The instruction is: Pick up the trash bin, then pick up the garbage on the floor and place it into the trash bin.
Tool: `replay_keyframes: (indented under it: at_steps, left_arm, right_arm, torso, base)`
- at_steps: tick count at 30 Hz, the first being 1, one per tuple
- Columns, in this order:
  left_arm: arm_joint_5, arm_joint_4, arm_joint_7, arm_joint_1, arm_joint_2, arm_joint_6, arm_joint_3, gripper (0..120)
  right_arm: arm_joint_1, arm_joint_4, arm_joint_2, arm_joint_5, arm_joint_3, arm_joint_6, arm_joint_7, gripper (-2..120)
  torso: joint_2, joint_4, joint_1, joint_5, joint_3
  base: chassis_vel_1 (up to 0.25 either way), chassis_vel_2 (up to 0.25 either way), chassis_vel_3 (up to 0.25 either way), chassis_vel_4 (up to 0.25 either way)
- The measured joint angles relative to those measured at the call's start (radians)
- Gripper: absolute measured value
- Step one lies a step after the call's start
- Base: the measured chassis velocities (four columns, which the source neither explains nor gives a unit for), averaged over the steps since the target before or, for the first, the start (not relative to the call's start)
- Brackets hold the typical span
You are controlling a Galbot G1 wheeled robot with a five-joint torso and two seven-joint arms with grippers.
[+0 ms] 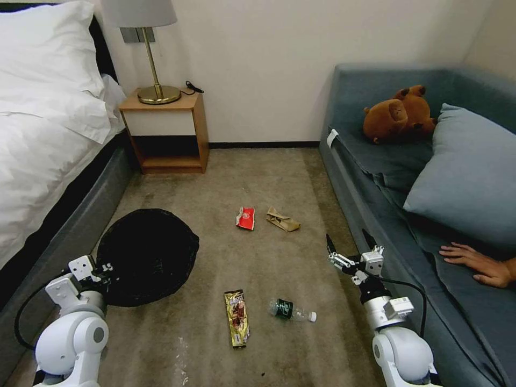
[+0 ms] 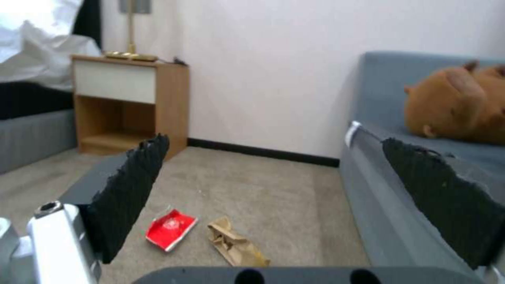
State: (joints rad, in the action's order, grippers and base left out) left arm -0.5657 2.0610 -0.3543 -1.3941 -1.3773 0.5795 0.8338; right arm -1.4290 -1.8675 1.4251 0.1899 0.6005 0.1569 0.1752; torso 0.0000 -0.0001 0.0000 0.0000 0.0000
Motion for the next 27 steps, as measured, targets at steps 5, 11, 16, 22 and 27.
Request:
replay_keyframes:
  at_steps: [5, 11, 16, 22, 27]
  left_arm:
    - [0.004, 0.002, 0.001, -0.001, 0.0, 0.0, 0.006, 1]
    - [0.011, -0.002, 0.007, -0.006, -0.002, -0.003, 0.009, 1]
    - [0.028, -0.009, 0.017, -0.018, -0.01, -0.013, 0.007, 1]
    - [0.036, 0.014, 0.037, -0.038, -0.011, 0.0, 0.002, 1]
    - [0.041, 0.029, 0.037, -0.042, -0.02, 0.007, -0.002, 1]
  right_arm:
    - [0.0, 0.0, -0.001, -0.016, 0.001, 0.026, 0.013, 100]
    - [0.005, 0.011, -0.007, -0.045, 0.003, 0.066, 0.033, 100]
    - [0.024, 0.031, -0.045, -0.078, 0.006, 0.09, 0.116, 100]
    - [0.064, 0.065, -0.142, -0.065, -0.018, 0.049, 0.367, 100]
    - [0.122, 0.127, -0.217, -0.064, -0.081, 0.037, 0.492, 100]
  torso:
    - [0.0, 0.0, 0.0, 0.0, 0.0]
    - [0.0, 0.0, 0.0, 0.0, 0.0]
    - [0.0, 0.0002, 0.0, 0.0, 0.0]
    - [0.0, 0.0, 0.0, 0.0, 0.0]
    - [0.0, 0.0001, 0.0, 0.0002, 0.0]
  base:
    - [0.0, 0.0, 0.0, 0.0]
    - [0.0, 0.0, 0.0, 0.0]
    - [0.0, 0.0, 0.0, 0.0]
    - [0.0, 0.0, 0.0, 0.0]
    - [0.0, 0.0, 0.0, 0.0]
